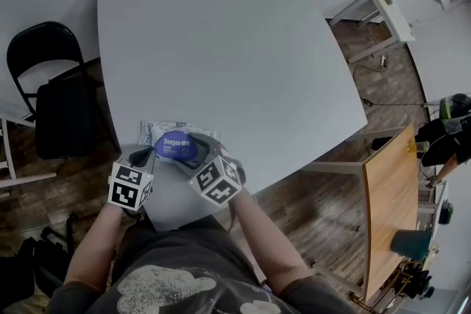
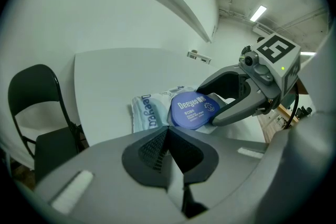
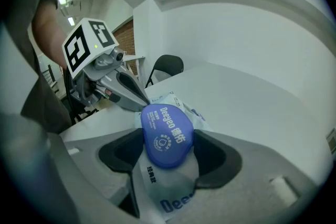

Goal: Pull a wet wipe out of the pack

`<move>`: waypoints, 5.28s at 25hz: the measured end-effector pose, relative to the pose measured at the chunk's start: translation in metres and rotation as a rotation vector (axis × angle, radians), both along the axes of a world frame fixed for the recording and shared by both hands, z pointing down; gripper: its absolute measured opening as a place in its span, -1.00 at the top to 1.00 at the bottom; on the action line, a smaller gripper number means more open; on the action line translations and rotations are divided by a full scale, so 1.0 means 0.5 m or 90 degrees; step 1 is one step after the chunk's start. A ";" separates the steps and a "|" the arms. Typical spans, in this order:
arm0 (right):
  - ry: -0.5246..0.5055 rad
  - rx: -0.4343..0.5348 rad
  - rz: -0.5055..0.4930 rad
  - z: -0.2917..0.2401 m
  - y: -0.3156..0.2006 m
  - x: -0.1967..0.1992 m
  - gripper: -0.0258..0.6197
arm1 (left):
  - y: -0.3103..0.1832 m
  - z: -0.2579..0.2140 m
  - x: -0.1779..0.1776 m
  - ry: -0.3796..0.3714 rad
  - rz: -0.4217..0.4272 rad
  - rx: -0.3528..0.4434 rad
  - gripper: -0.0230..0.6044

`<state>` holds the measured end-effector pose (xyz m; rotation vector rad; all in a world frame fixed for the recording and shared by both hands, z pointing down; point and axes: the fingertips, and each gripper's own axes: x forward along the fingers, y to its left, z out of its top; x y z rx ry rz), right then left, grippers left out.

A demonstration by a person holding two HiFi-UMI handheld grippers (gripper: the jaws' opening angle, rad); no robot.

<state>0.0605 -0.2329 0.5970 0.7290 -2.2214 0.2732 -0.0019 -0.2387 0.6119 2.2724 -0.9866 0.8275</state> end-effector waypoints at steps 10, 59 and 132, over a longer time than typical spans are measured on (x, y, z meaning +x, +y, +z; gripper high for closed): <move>-0.053 -0.089 0.017 -0.005 -0.010 0.005 0.04 | -0.006 -0.001 0.002 0.001 0.006 -0.004 0.87; 0.061 0.254 0.109 -0.122 -0.137 0.068 0.69 | -0.003 -0.001 0.004 0.006 0.018 -0.010 0.87; -0.076 0.207 0.211 -0.124 0.069 0.142 0.94 | -0.034 -0.065 -0.009 -0.078 -0.133 0.180 0.84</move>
